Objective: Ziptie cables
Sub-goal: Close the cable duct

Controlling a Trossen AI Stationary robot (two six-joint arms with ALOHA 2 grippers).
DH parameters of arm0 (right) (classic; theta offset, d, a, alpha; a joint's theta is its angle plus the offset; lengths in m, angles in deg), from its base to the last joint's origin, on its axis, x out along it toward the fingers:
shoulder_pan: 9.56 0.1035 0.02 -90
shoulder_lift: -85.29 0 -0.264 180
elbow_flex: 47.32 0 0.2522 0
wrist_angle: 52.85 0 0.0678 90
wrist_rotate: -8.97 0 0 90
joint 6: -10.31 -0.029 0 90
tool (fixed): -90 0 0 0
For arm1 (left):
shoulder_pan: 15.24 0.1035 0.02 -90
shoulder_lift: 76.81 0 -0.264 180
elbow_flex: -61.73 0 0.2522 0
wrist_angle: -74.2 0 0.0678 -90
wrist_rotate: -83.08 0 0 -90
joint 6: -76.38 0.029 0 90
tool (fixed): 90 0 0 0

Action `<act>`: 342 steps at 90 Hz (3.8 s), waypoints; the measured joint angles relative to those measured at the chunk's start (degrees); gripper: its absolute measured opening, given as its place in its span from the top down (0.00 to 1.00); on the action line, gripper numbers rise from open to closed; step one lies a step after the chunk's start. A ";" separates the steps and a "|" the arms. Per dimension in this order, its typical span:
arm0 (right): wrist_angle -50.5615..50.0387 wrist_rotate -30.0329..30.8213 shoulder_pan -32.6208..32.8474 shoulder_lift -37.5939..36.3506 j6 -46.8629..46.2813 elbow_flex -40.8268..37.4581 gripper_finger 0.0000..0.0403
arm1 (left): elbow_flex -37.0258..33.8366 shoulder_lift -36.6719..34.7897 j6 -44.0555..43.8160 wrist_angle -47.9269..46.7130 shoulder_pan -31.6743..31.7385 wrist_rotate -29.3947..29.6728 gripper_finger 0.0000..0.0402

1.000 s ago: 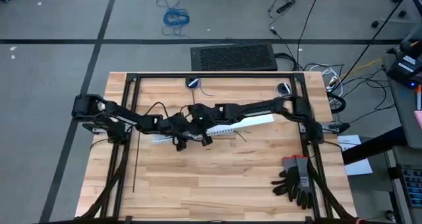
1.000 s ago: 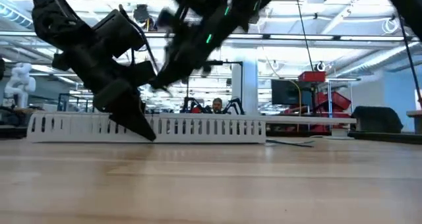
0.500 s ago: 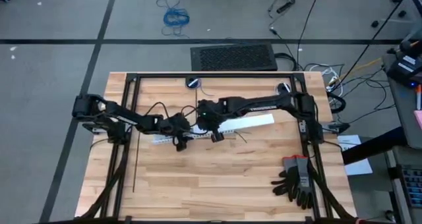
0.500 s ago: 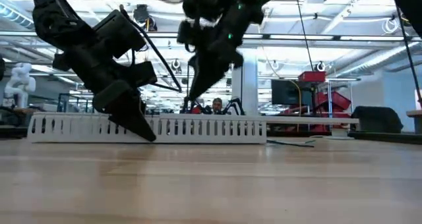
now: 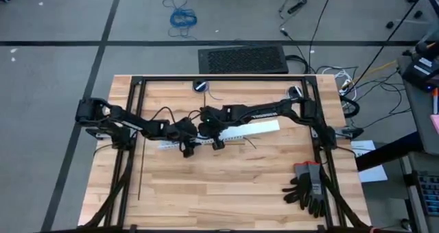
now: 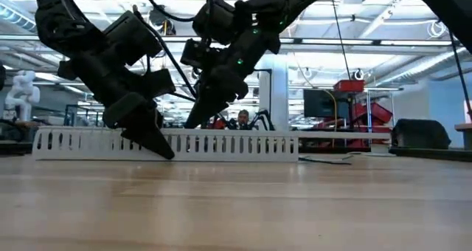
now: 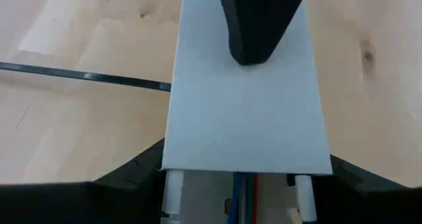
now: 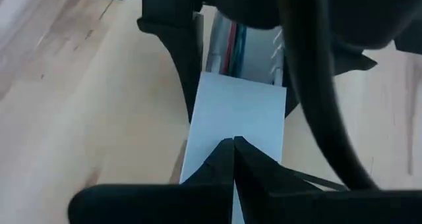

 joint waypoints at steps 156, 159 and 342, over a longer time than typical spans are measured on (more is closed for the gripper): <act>-1.02 -0.63 0.87 1.29 3.78 2.36 1.00 | 2.99 1.29 -2.67 -2.87 0.02 1.21 0.40; -1.00 -1.17 0.83 1.47 3.70 2.38 1.00 | 2.99 1.29 -2.67 -2.83 0.02 1.14 0.40; -0.50 -5.15 -1.30 4.00 2.59 2.27 1.00 | 4.98 -10.59 -5.23 -25.15 1.18 -1.19 0.19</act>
